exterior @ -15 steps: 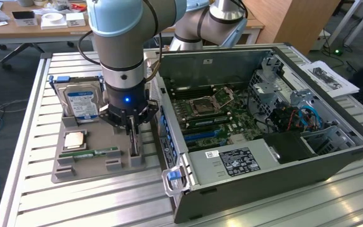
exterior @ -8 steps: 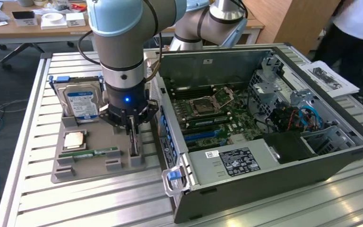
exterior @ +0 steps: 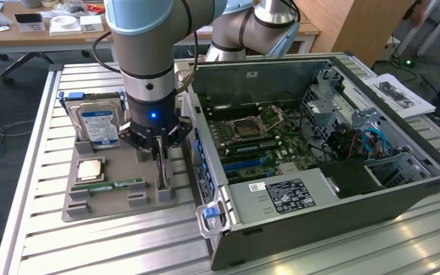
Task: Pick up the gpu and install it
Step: 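Pick up the gpu and move the gpu toward the slot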
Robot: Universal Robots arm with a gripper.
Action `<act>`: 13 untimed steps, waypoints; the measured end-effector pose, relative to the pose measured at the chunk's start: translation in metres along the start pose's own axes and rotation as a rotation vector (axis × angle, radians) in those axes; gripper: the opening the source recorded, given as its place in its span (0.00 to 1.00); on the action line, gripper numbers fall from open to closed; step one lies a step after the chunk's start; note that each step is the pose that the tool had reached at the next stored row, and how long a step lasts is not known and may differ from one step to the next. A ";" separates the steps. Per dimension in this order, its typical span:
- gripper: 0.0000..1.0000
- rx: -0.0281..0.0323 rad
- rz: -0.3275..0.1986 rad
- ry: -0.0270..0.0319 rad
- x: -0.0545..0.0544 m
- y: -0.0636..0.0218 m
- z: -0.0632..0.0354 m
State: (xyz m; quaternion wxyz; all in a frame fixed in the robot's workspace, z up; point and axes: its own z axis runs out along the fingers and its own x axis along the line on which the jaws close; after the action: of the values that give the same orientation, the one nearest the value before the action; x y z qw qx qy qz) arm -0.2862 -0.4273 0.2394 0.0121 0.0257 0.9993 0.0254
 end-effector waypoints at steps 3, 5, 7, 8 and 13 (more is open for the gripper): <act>0.27 0.0001 0.000 0.0002 0.000 0.0002 -0.0042; 0.27 -0.0002 0.000 -0.0001 0.000 0.0003 -0.0048; 0.27 -0.0001 0.000 -0.0001 0.000 0.0002 -0.0048; 0.27 -0.0002 0.000 -0.0001 0.000 0.0003 -0.0048; 0.27 -0.0001 0.000 0.0000 0.000 0.0004 -0.0085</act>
State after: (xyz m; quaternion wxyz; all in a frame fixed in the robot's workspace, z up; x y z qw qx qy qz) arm -0.2862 -0.4273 0.2479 0.0121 0.0257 0.9993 0.0255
